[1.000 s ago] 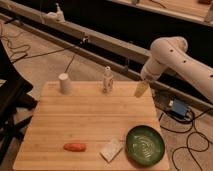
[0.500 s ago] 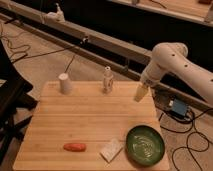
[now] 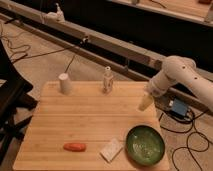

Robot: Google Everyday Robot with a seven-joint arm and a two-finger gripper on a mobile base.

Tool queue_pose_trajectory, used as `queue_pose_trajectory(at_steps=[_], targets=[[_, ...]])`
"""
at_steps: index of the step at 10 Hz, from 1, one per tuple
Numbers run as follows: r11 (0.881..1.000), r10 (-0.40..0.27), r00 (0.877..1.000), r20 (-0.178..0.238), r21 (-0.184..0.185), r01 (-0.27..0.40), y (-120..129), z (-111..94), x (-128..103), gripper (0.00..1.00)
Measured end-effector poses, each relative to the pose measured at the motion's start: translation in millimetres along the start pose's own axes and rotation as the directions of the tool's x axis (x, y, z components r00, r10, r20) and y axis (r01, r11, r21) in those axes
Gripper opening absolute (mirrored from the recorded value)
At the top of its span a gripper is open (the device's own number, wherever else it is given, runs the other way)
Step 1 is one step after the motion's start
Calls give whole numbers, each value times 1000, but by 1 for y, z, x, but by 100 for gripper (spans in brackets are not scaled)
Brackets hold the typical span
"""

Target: Pick up the ceramic bowl

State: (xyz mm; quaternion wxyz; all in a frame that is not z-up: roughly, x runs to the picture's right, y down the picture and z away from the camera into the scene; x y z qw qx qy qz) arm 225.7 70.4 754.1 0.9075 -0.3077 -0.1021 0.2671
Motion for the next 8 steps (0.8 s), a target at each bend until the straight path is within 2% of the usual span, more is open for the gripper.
queue_pose_trajectory(at_steps=[4, 8], targets=[[998, 42, 999, 7, 42, -42, 1, 12, 52, 80], [995, 92, 996, -11, 26, -91, 22, 15, 100, 80]])
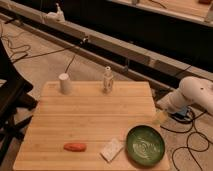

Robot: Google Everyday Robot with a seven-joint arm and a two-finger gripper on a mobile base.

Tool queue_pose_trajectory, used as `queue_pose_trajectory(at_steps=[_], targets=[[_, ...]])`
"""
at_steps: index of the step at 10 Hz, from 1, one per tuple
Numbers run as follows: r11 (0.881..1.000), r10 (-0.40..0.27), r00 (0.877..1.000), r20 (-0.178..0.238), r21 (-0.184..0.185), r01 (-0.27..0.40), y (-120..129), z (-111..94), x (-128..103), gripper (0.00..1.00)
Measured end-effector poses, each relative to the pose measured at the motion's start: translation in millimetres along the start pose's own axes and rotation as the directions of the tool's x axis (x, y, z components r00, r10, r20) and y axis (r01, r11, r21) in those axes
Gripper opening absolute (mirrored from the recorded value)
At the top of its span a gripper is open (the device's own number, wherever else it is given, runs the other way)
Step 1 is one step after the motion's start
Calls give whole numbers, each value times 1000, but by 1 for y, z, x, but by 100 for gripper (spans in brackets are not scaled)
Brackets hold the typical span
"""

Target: Pick up the ceramic bowl

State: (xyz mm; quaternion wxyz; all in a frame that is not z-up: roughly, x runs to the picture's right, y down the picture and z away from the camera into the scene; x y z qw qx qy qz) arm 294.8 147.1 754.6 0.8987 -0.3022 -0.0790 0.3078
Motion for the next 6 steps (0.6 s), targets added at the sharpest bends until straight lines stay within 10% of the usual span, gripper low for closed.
queue_pose_trajectory(at_steps=[6], targets=[[1000, 9, 1000, -21, -25, -9, 16, -2, 22, 80]])
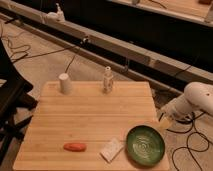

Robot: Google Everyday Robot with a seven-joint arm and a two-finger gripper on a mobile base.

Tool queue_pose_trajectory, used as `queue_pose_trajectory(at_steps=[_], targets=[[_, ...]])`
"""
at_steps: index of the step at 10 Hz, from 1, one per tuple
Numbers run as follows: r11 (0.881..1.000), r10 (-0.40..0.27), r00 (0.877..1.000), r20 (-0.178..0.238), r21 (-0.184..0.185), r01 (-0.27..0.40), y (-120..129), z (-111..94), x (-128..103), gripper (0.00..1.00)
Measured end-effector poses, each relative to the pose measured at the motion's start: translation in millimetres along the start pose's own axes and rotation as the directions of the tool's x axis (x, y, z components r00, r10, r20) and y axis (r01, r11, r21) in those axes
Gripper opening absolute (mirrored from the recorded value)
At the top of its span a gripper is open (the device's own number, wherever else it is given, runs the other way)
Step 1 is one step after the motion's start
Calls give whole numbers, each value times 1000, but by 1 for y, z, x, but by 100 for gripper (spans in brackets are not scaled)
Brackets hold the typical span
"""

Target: Pick up the ceramic bowl

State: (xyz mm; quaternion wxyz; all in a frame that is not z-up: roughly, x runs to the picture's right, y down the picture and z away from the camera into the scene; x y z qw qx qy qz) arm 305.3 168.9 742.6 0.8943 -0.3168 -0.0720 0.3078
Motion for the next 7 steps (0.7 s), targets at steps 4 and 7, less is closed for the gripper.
queue_pose_trajectory(at_steps=[4, 7], targets=[[999, -43, 998, -50, 7, 44, 0, 18, -1, 80], [999, -22, 998, -63, -51, 18, 22, 50, 12, 80]])
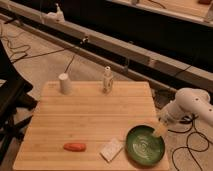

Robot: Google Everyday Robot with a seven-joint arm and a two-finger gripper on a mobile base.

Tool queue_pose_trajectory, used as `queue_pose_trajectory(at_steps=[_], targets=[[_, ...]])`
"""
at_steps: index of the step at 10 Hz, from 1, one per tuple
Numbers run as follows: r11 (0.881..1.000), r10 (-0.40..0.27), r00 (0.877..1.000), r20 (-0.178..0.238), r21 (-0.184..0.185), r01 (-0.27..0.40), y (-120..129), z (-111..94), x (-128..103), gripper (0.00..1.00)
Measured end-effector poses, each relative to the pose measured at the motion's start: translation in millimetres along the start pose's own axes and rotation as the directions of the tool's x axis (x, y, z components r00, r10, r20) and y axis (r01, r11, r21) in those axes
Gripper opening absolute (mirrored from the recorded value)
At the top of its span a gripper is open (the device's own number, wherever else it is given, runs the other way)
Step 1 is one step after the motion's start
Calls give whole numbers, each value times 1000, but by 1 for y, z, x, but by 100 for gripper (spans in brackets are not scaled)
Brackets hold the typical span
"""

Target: Pick up the ceramic bowl

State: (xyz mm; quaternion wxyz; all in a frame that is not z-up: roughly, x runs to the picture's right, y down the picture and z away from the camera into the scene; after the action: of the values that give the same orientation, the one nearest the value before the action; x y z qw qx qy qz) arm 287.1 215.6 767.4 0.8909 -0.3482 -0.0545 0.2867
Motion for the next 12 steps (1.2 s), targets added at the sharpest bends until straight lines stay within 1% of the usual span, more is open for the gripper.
queue_pose_trajectory(at_steps=[2, 4, 5, 6, 8, 9, 12], targets=[[999, 14, 1000, 11, -37, -14, 12, 19, 0, 80], [998, 34, 999, 28, -49, -33, 18, 31, 3, 80], [998, 45, 998, 39, -51, -43, 20, 36, 6, 76], [997, 53, 997, 47, -53, -51, 21, 39, 8, 68], [996, 64, 996, 64, -60, -60, 25, 45, 15, 45], [996, 72, 995, 69, -60, -68, 24, 47, 17, 37], [994, 102, 992, 70, -57, -98, 19, 47, 25, 5]])
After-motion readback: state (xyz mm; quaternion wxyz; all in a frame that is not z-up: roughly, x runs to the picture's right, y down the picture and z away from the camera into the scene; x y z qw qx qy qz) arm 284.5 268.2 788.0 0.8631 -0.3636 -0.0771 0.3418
